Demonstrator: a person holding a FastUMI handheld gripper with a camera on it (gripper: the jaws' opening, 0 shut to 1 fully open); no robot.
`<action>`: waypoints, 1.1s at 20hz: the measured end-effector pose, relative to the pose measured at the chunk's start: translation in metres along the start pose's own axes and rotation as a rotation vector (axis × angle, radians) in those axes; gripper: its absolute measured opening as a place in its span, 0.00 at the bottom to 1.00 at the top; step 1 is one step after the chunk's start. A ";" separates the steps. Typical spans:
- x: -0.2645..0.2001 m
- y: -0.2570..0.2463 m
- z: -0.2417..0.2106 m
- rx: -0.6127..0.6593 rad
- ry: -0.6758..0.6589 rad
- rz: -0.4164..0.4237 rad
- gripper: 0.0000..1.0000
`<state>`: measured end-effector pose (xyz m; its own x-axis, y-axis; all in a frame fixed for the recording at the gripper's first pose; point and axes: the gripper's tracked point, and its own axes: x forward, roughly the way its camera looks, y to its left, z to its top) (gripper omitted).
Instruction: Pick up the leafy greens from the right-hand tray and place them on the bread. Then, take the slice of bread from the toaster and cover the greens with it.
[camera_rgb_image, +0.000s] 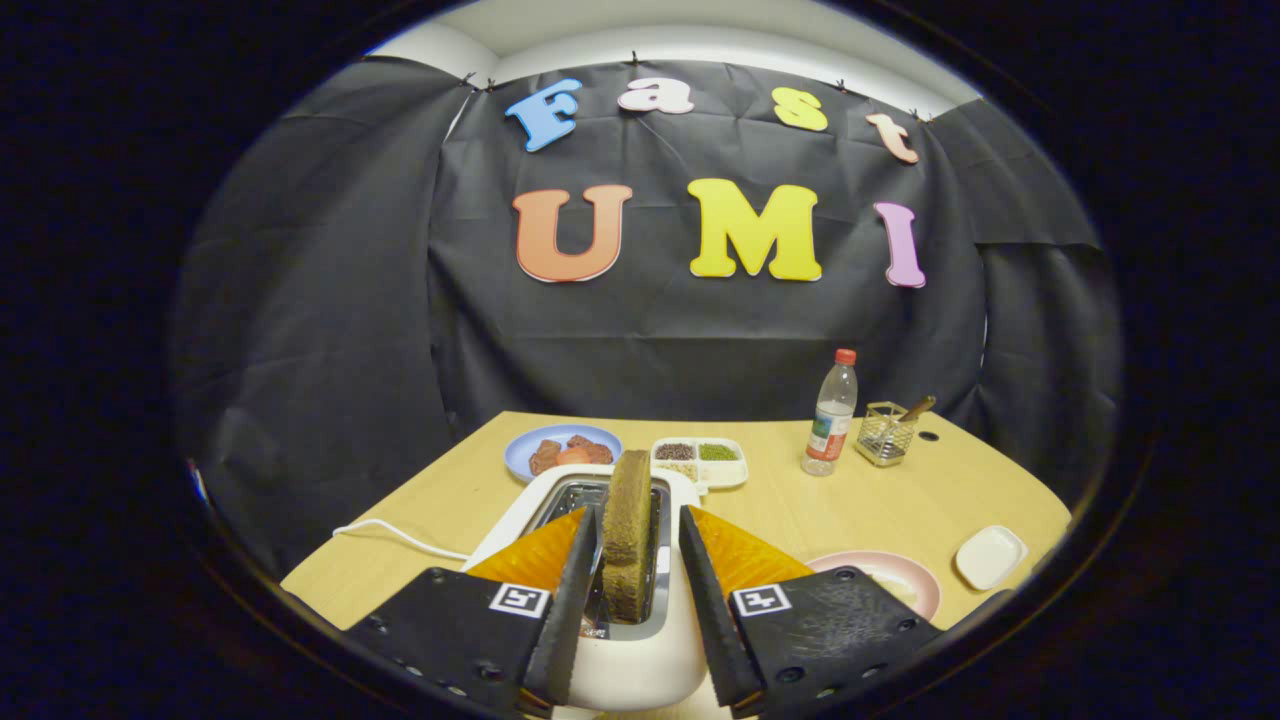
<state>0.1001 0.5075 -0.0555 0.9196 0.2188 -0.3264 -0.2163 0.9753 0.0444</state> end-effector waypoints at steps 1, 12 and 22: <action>0.003 0.001 -0.002 0.000 0.010 -0.004 0.44; -0.010 0.000 0.025 0.076 -0.057 0.042 0.11; -0.063 -0.017 0.087 0.146 -0.189 0.106 0.11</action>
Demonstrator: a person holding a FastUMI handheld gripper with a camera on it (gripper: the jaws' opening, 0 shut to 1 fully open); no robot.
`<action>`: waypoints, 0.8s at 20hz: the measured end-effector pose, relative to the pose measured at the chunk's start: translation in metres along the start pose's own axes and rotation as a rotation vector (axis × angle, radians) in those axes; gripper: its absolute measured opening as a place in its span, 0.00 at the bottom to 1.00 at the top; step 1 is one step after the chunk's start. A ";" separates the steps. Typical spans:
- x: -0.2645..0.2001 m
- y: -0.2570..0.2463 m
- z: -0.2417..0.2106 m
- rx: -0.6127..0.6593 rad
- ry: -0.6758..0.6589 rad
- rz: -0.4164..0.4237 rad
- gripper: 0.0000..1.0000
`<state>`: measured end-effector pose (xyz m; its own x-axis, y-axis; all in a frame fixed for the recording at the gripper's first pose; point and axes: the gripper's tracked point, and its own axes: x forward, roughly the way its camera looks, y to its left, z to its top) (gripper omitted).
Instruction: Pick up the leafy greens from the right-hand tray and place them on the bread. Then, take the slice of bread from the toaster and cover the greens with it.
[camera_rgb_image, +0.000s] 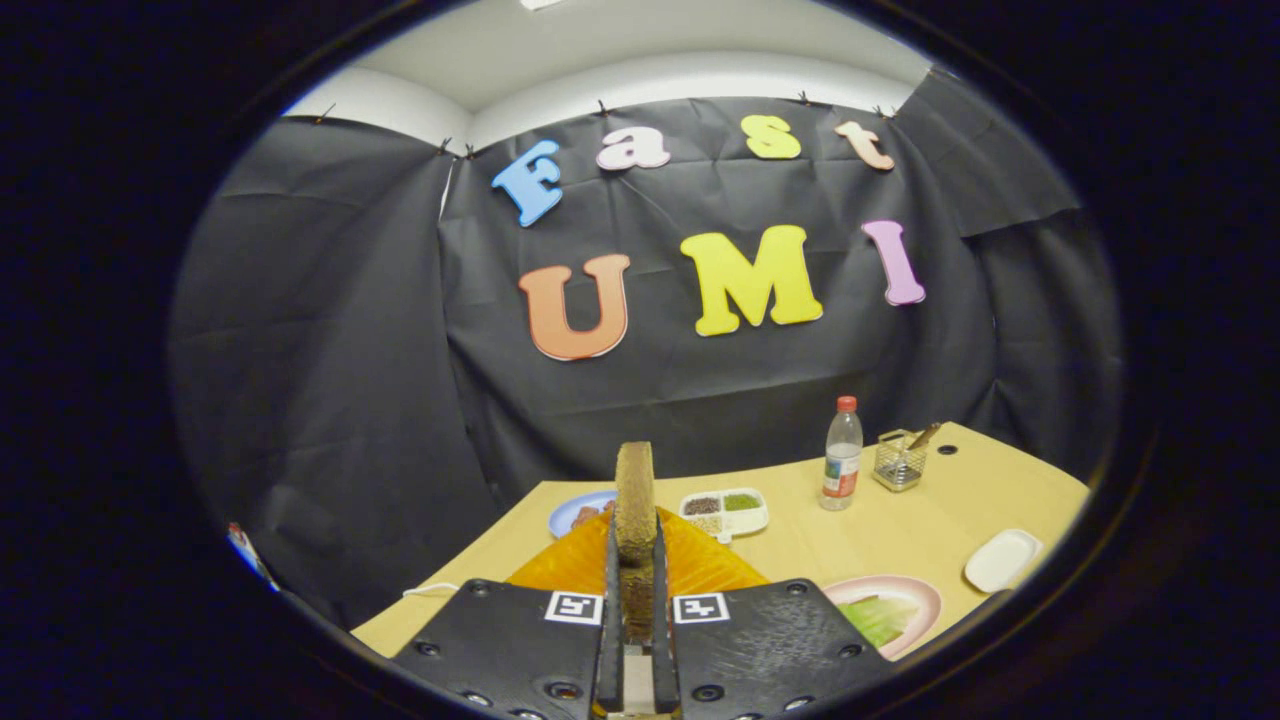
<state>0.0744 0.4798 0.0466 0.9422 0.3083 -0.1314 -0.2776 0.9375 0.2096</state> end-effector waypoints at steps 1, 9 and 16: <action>-0.006 -0.005 0.004 0.010 -0.008 -0.001 0.11; -0.032 -0.085 0.014 0.028 -0.043 -0.102 0.11; -0.038 -0.132 -0.027 0.027 -0.011 -0.149 0.11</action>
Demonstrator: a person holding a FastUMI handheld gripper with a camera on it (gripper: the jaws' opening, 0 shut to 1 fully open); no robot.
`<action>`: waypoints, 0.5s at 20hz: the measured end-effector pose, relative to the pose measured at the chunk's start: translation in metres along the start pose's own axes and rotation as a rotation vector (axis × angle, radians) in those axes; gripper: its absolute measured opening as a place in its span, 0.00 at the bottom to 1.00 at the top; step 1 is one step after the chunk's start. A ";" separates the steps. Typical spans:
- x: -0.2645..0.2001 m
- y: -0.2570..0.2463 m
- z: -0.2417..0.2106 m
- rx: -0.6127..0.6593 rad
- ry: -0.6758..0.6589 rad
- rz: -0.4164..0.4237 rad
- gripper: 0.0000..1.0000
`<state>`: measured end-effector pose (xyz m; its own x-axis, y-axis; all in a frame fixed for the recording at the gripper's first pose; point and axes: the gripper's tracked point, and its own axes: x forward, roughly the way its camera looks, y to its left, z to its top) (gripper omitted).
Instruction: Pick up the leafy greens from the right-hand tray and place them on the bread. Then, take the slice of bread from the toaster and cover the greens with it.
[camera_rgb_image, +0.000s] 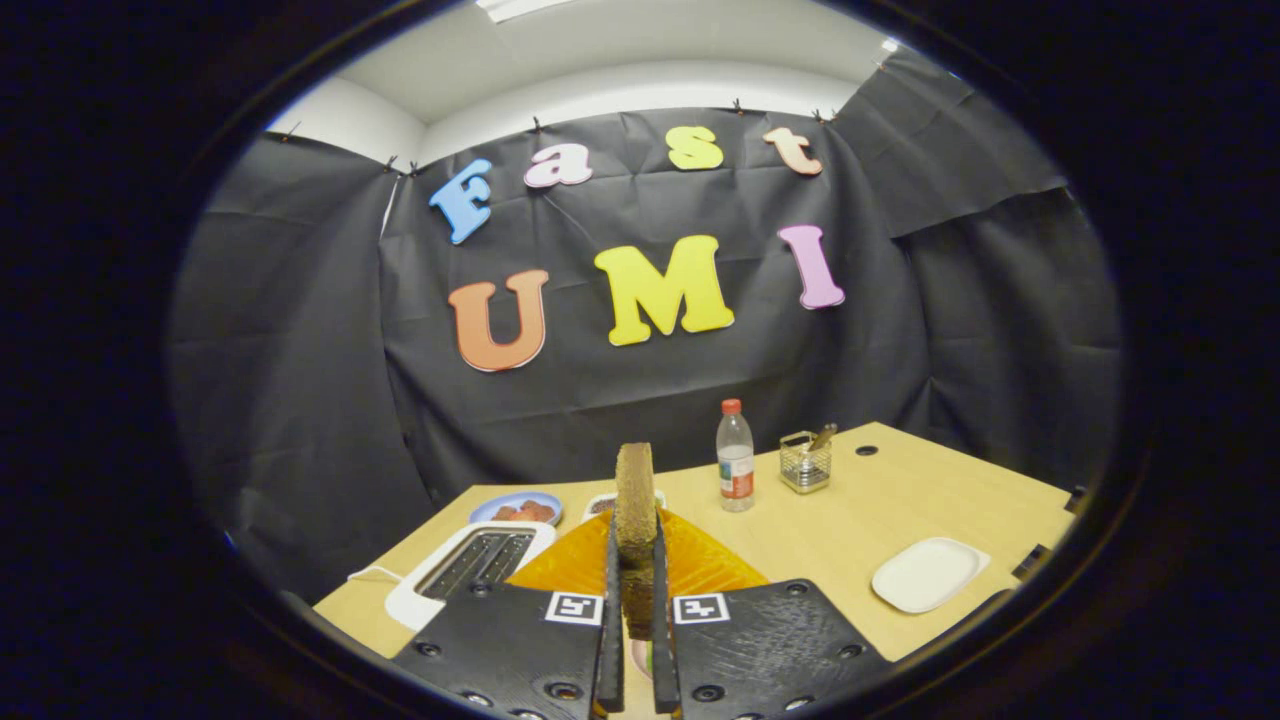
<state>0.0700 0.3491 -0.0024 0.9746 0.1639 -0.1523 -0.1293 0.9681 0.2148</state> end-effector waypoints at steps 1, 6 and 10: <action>0.001 -0.004 -0.008 0.004 0.009 -0.005 0.11; 0.011 -0.012 -0.043 -0.014 0.026 -0.008 0.11; 0.018 -0.018 -0.075 -0.011 0.048 0.007 0.11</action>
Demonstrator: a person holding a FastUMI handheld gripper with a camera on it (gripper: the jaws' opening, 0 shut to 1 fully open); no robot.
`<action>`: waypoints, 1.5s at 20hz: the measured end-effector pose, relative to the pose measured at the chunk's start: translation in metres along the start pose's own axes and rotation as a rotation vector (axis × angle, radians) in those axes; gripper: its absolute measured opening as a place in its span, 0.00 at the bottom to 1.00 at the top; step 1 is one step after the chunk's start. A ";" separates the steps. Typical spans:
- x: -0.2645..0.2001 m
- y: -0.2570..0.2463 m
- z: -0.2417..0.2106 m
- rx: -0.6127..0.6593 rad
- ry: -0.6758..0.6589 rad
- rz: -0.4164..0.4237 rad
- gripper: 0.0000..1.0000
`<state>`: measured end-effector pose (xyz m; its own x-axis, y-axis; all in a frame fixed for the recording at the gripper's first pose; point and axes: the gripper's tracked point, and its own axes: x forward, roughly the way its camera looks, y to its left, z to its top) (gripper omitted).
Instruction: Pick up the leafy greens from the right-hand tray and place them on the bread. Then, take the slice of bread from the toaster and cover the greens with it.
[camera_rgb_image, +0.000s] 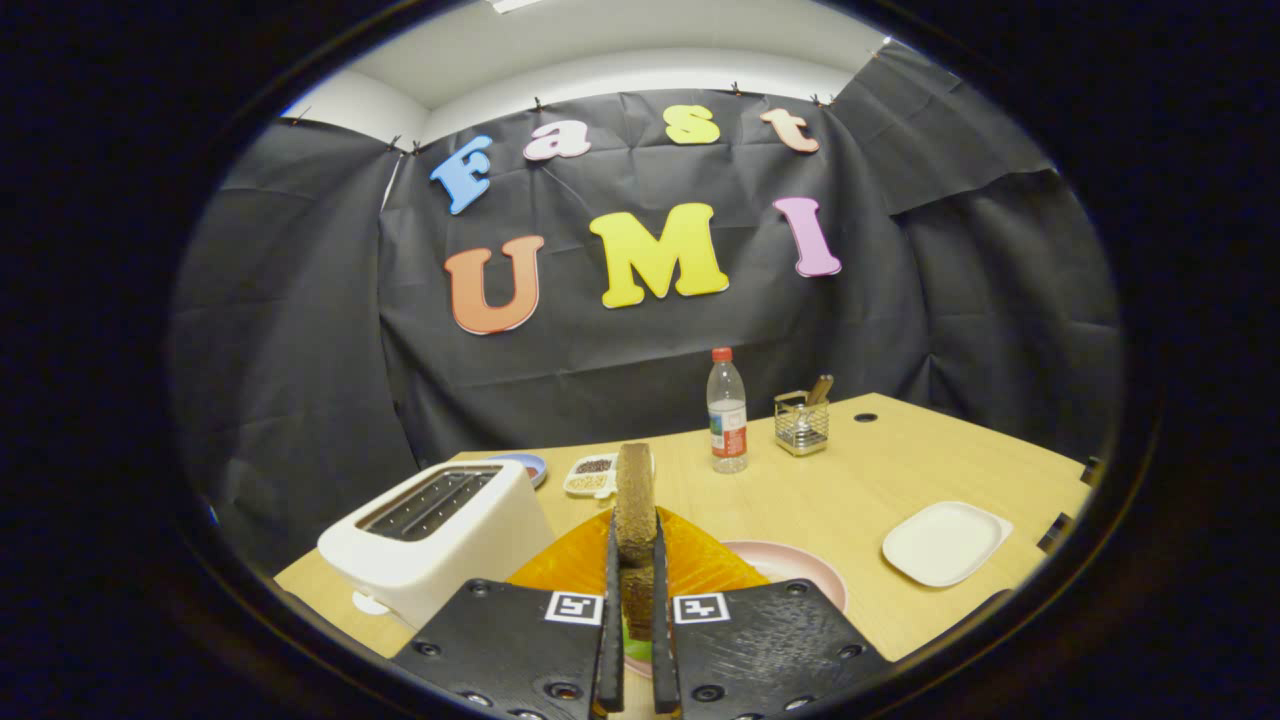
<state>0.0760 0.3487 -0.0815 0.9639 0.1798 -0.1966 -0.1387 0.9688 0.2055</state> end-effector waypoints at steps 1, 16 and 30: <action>0.001 -0.002 -0.007 0.010 0.011 0.002 0.11; 0.010 -0.042 -0.043 0.054 0.081 -0.003 0.15; 0.015 -0.092 -0.064 0.074 0.171 -0.090 0.77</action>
<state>0.0884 0.2731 -0.1644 0.9181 0.1252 -0.3760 -0.0304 0.9683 0.2481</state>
